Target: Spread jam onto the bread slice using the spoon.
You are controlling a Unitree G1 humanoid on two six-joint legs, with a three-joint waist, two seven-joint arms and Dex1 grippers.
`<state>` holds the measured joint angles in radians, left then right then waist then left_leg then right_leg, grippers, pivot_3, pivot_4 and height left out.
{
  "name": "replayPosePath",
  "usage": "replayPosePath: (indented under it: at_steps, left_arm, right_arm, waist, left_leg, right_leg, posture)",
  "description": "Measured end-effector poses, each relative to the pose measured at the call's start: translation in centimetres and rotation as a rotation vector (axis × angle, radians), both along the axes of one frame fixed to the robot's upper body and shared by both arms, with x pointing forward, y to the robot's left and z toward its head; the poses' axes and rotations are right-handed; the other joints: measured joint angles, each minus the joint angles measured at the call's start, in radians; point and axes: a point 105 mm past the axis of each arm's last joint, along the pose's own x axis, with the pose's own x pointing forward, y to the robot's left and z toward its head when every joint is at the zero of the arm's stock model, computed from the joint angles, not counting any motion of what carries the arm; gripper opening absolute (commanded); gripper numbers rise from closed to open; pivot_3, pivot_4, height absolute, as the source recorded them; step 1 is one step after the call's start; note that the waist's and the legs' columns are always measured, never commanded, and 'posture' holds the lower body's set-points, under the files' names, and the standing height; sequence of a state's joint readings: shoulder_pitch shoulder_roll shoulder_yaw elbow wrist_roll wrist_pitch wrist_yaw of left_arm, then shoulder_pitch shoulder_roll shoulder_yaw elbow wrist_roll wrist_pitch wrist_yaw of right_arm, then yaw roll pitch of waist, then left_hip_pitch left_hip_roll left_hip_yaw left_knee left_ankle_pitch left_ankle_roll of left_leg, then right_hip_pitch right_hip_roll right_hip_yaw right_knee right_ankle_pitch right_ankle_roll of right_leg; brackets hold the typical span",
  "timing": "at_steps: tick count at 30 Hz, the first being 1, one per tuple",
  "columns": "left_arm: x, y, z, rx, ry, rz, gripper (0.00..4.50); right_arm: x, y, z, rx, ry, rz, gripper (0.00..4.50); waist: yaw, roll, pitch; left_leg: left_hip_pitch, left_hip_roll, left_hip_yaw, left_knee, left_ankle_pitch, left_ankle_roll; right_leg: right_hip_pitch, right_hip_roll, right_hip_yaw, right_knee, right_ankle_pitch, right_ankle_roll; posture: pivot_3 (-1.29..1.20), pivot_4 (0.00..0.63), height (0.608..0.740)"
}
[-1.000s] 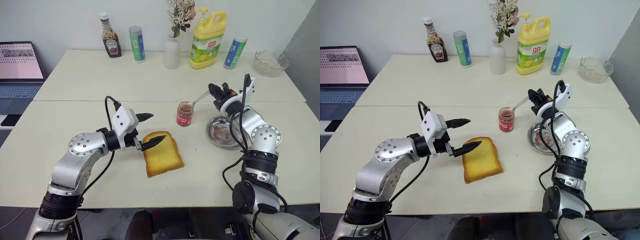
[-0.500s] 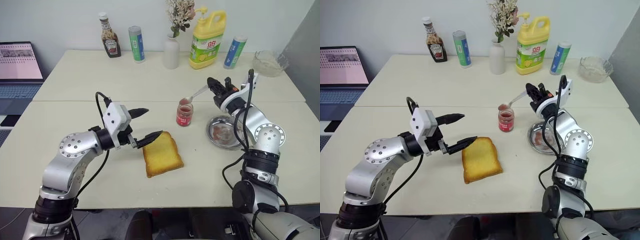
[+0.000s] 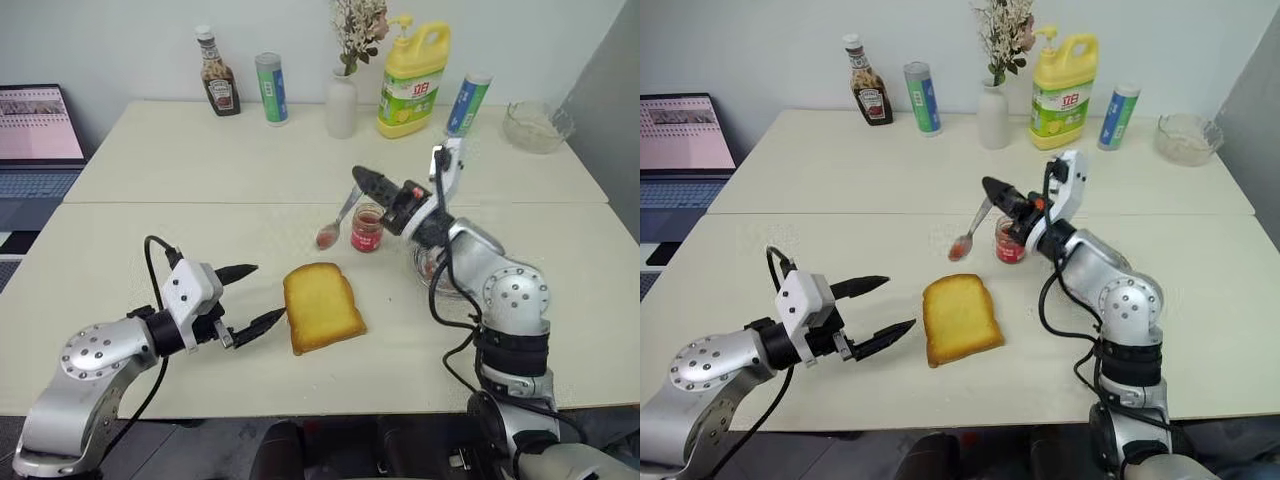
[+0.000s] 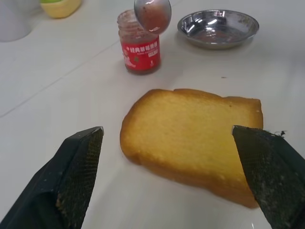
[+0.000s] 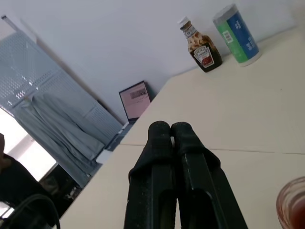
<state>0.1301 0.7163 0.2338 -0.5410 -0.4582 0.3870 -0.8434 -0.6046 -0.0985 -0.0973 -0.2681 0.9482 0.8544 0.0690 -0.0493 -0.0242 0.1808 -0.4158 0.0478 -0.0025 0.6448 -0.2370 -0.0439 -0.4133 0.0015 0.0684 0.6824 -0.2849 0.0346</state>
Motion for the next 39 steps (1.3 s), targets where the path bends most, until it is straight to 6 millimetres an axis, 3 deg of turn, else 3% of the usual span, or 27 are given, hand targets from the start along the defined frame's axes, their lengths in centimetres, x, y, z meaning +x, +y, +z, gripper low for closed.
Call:
replayPosePath:
  at_steps: [6,14,17,32,39]
  left_arm:
    - [-1.7,0.4,-1.6,0.008,0.042,0.013,4.50]
    - [-1.7,0.5,-1.6,0.021,0.015,0.012,4.50]
    - [-1.5,0.0,-1.6,0.021,0.004,-0.004,4.50]
    - [-1.3,-0.5,-1.4,0.028,-0.013,-0.029,4.50]
    - [-1.2,-0.7,-1.5,0.040,-0.013,-0.035,4.50]
  right_arm:
    - [-1.5,1.5,-1.1,-0.124,-0.155,0.044,0.03]
    - [-3.0,3.9,-1.4,-0.220,-0.324,0.128,0.03]
    - [-4.1,4.7,-2.5,-0.296,-0.413,0.196,0.03]
    - [-5.7,4.9,-2.9,-0.379,-0.610,0.260,0.03]
    - [-5.7,4.6,-3.2,-0.348,-0.583,0.253,0.03]
  waist:
    - [-0.005,0.000,0.000]
    - [-0.006,0.000,0.000]
    - [-0.003,-0.001,-0.001]
    - [-0.003,-0.002,-0.001]
    - [-0.001,-0.002,-0.001]
  left_leg:
    - [0.001,0.001,0.000,0.000,0.000,0.000]
    - [0.001,0.000,0.000,0.000,0.000,0.000]
    - [0.001,0.000,0.000,0.000,0.000,0.000]
    - [0.001,0.000,-0.001,0.001,0.000,0.000]
    - [0.001,0.000,-0.001,0.001,0.000,0.000]
  right_leg:
    - [0.000,0.001,0.000,0.000,0.000,0.000]
    - [0.000,0.001,0.000,0.000,0.000,0.000]
    - [0.000,0.001,0.000,0.000,0.000,0.000]
    - [0.001,0.001,-0.001,0.000,0.000,0.000]
    - [0.001,0.001,-0.001,0.000,0.000,0.000]
  posture:
    - [0.00,0.150,0.740]
    - [0.00,0.150,0.740]
    - [0.00,0.150,0.740]
    - [0.00,0.150,0.740]
    - [0.00,0.150,0.740]
